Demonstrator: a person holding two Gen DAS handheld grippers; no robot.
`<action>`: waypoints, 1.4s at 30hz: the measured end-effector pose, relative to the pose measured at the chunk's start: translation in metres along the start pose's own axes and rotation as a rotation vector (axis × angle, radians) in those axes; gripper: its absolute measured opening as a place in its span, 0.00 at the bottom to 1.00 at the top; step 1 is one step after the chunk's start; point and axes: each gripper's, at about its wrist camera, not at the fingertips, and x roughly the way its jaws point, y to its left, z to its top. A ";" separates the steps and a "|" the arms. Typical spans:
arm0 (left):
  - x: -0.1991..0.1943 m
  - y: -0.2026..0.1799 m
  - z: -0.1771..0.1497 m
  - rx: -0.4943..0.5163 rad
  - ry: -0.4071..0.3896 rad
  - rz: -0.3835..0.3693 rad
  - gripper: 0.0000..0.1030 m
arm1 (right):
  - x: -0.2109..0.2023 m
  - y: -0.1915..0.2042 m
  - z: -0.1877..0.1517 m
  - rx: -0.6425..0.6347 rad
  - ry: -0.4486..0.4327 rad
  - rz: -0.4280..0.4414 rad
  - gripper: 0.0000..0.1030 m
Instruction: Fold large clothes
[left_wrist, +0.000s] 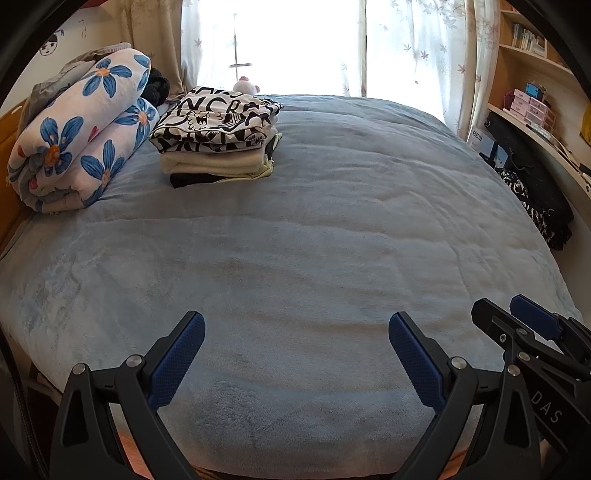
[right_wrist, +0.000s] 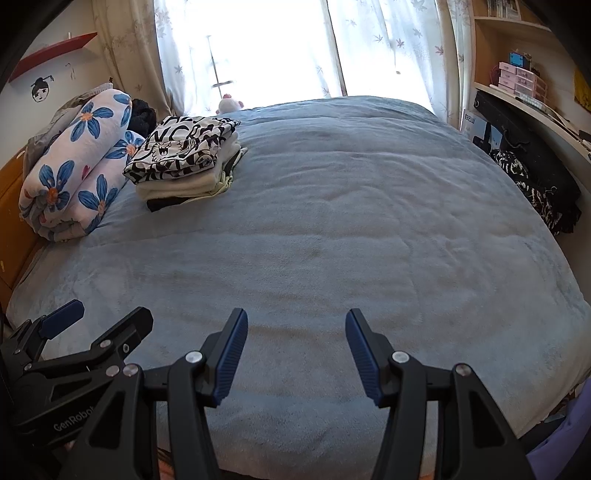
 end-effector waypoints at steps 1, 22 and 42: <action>0.001 0.001 0.000 -0.001 0.001 -0.001 0.96 | 0.000 -0.001 0.000 0.000 0.001 0.001 0.54; 0.012 0.002 0.005 -0.005 0.036 0.001 0.96 | 0.016 0.002 0.005 0.000 0.038 0.001 0.54; 0.025 0.005 0.006 -0.009 0.057 -0.001 0.96 | 0.030 0.003 0.008 0.006 0.063 0.002 0.54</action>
